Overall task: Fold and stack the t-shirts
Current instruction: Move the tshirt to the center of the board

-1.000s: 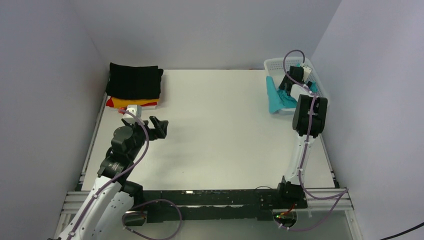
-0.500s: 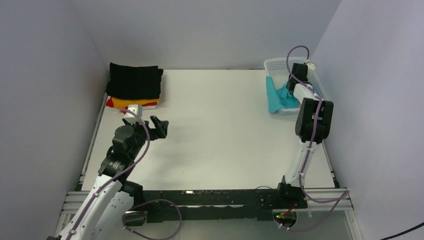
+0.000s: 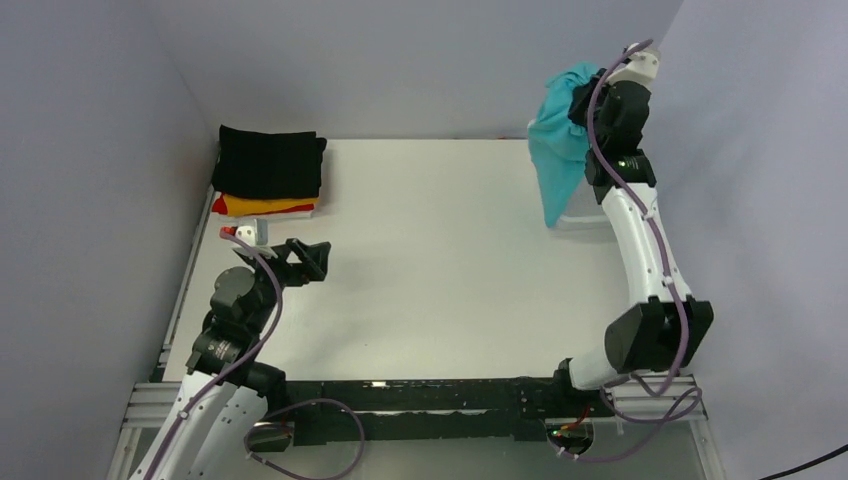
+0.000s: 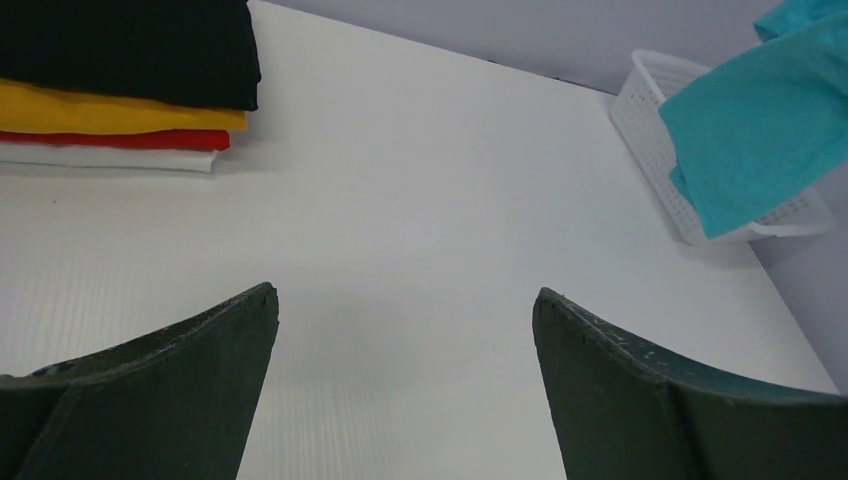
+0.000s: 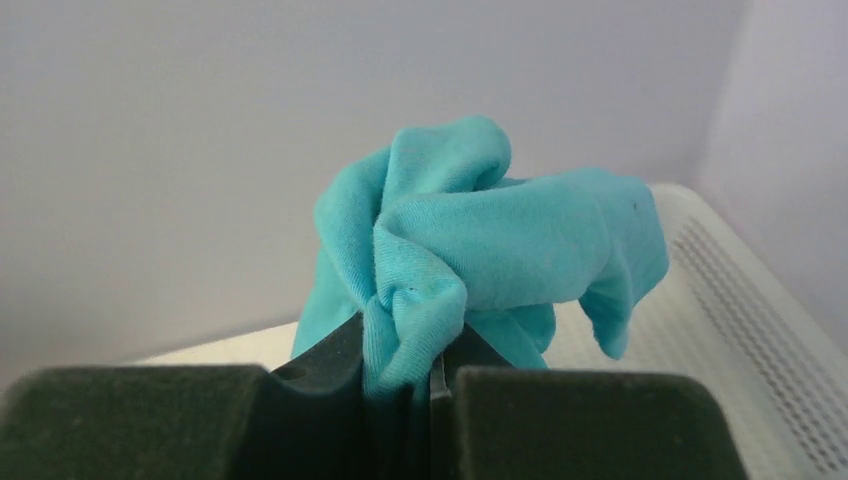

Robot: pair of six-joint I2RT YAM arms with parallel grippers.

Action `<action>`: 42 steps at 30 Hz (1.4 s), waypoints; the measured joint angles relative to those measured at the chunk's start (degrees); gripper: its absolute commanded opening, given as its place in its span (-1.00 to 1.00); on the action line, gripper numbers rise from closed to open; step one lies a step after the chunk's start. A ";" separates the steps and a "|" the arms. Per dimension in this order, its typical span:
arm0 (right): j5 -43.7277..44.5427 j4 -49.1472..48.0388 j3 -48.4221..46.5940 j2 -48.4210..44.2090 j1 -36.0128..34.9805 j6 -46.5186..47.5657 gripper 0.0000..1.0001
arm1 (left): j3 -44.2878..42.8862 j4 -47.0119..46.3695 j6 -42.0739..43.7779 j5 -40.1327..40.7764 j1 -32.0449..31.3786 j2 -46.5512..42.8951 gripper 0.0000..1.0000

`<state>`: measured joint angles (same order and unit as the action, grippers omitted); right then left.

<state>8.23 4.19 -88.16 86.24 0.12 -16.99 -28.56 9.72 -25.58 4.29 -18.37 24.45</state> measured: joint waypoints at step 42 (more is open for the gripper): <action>-5.49 12.63 48.24 -19.02 -6.03 -11.43 1.00 | 0.22 3.69 -8.09 0.17 0.00 20.41 0.99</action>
<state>2.74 16.82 -39.92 67.22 -5.91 -28.42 -28.34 13.41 -33.67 4.47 -18.37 44.86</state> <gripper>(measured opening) 0.986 0.994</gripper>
